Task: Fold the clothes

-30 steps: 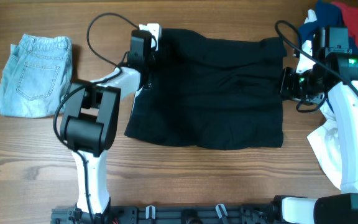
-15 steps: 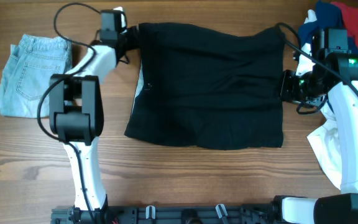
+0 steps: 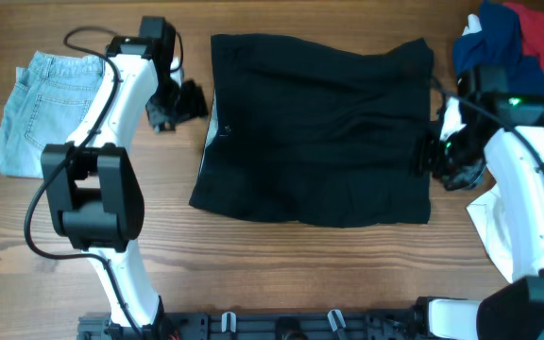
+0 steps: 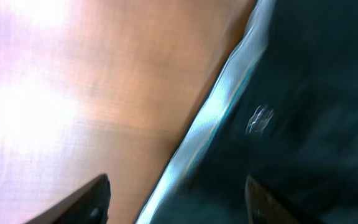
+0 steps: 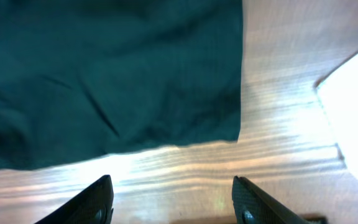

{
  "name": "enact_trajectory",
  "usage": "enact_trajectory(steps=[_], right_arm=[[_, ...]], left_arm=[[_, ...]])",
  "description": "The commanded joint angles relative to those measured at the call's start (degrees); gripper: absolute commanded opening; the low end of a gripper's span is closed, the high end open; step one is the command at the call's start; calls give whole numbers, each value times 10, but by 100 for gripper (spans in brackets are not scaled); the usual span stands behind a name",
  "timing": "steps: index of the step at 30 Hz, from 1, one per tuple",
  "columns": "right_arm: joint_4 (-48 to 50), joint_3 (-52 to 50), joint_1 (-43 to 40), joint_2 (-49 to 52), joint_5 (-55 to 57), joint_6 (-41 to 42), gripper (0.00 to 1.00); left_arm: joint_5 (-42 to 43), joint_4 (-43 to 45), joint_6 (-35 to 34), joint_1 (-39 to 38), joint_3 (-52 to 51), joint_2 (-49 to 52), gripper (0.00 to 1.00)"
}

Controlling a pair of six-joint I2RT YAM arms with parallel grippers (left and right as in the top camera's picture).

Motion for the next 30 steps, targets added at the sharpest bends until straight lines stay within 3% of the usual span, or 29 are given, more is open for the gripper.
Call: enact_trajectory(steps=[1,9,15,24,30], right_arm=[[49,-90,2,4,-18,32,61],[200,-241,2,3,-54,62,61],[248,-282,2,3,-21,74,61],[267,-282,2,3,-21,80,61],[269,-282,2,3,-21,89,61]], left_arm=[[5,-34,17,-8,-37,-2,67],[33,8,18,-18,-158,-17,62],[42,26,-9,-17,-230,-75,63],[47,16,-130,-20,-276,-169,64],[96,115,-198,-21,-391,-198,57]])
